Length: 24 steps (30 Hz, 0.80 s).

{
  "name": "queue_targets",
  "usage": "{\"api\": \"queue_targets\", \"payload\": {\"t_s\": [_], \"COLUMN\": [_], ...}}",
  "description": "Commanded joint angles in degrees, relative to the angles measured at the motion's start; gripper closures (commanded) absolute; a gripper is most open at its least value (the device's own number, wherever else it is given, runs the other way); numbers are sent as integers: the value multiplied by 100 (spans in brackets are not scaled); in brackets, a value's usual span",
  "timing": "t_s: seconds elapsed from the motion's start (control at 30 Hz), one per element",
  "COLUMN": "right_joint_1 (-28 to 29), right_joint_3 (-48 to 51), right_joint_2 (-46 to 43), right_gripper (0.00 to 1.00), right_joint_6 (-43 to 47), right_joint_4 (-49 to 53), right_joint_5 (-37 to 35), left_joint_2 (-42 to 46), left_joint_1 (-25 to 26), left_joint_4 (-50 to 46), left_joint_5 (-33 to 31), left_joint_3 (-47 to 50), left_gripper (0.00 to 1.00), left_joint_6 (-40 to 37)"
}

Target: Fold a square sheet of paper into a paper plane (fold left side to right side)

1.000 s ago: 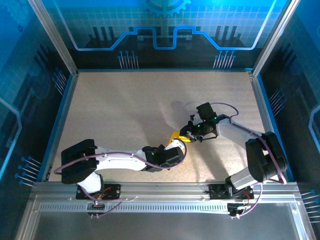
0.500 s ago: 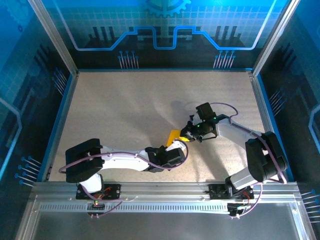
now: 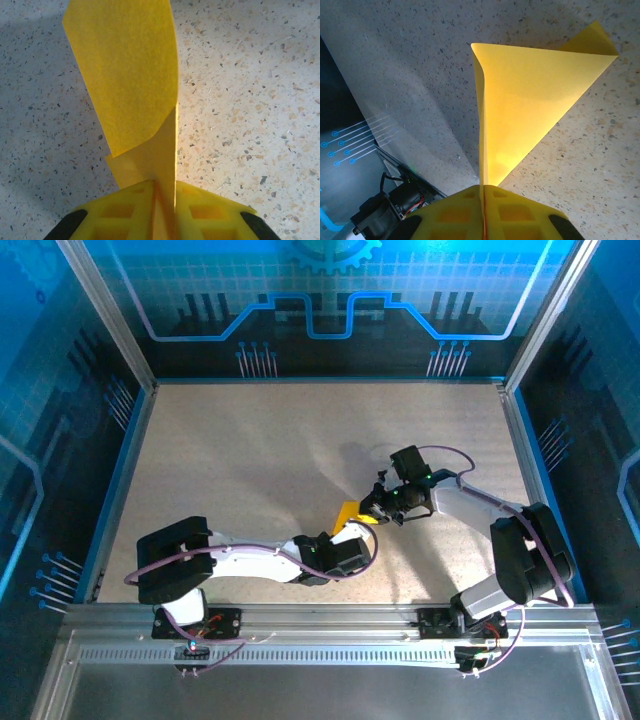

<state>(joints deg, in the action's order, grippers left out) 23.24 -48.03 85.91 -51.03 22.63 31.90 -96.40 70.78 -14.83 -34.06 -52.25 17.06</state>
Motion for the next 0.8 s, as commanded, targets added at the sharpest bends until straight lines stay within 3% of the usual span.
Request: {"api": "queue_targets", "payload": {"t_s": [0.0, 0.4, 0.77], "right_joint_1": [78, 75, 77], "right_joint_3": [-58, -65, -59], "right_joint_2": [108, 215, 255], "right_gripper": [91, 91, 91], "right_joint_6": [-16, 12, 43], "right_joint_4": [57, 28, 57], "right_joint_5": [-5, -21, -85], "left_joint_2": [-28, -2, 51], "left_joint_1": [40, 34, 39], "left_joint_4": [-82, -20, -16], "left_joint_5": [67, 259, 336], "left_joint_3": [-47, -128, -143], "left_gripper": [83, 79, 83], "left_joint_6": [20, -9, 26]}}
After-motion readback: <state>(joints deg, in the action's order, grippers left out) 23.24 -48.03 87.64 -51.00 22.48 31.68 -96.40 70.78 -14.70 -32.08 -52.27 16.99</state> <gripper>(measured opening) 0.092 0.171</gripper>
